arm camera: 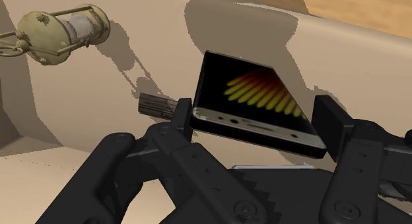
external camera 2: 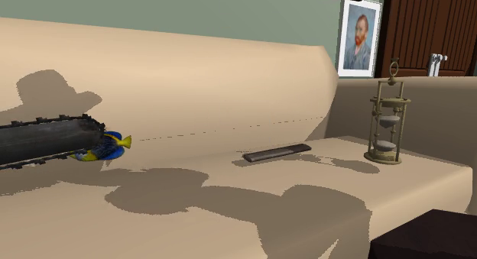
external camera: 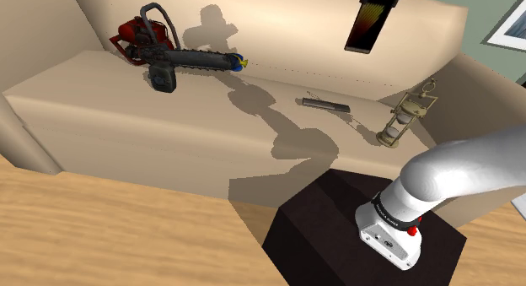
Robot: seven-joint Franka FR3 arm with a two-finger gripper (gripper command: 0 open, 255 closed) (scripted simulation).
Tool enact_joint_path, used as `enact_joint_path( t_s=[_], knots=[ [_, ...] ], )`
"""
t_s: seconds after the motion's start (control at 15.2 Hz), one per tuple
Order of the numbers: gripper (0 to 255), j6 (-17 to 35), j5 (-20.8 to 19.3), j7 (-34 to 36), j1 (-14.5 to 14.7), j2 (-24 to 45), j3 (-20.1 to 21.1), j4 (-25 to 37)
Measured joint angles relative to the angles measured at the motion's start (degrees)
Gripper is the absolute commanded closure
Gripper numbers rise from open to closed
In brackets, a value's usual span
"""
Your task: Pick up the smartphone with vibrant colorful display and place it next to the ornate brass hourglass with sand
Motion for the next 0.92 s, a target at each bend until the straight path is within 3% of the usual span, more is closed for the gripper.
enact_joint_path(
  t_s=[0.33,0.92],
  knots=[
    [255,-1.3,-2.2,-6.5,-0.9,-7.2,-5.2,-5.9],
    [255,-4.7,-8.8,-17.9,-2.2,-15.7,-14.5,-10.4]
  ],
)
